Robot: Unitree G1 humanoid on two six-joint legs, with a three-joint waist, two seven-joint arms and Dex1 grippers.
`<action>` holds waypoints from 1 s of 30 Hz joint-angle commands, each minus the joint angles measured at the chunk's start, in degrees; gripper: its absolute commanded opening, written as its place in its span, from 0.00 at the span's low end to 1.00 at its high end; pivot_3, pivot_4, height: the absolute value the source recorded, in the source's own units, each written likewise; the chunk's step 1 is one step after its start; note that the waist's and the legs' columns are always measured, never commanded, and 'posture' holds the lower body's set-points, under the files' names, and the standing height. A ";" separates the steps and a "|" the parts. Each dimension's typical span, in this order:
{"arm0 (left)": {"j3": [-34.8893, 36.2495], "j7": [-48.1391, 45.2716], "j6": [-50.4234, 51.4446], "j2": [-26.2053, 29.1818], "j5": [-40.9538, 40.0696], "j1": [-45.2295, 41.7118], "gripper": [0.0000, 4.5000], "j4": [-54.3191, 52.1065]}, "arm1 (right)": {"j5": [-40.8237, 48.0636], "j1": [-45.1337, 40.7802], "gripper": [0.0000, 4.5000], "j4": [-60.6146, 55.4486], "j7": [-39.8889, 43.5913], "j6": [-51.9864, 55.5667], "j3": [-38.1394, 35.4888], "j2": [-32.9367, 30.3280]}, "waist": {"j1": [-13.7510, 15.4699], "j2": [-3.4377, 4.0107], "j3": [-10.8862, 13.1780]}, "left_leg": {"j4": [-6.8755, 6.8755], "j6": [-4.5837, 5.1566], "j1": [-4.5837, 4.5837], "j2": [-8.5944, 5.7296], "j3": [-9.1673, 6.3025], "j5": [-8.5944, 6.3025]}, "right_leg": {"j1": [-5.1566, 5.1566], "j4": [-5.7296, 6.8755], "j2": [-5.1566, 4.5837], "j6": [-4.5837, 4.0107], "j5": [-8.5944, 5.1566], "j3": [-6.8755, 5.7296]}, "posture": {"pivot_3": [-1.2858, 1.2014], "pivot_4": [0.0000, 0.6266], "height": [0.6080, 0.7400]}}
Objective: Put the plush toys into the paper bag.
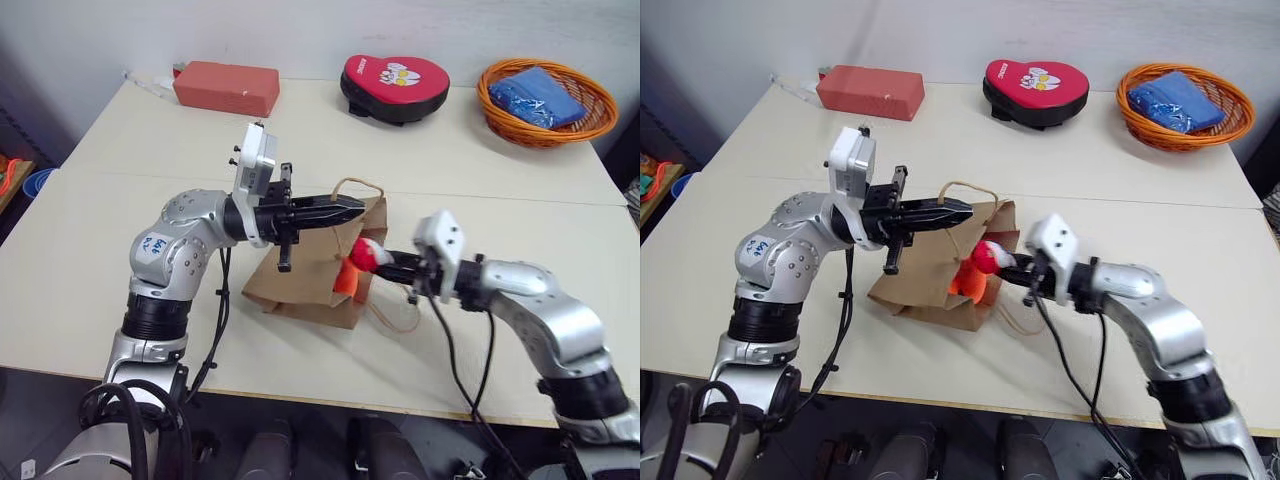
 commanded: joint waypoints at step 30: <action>2.12 2.33 -1.55 -0.43 -0.85 -0.17 0.00 -1.54 | 10.09 -8.71 1.00 14.79 21.57 8.21 -9.47 -3.38 | -1.86 -0.01 0.00 | 0.01 -0.02 -0.11 -0.01 0.10 0.01 | -0.29 0.49 -0.02 0.00 0.00 0.03 | 0.52 0.24 1.00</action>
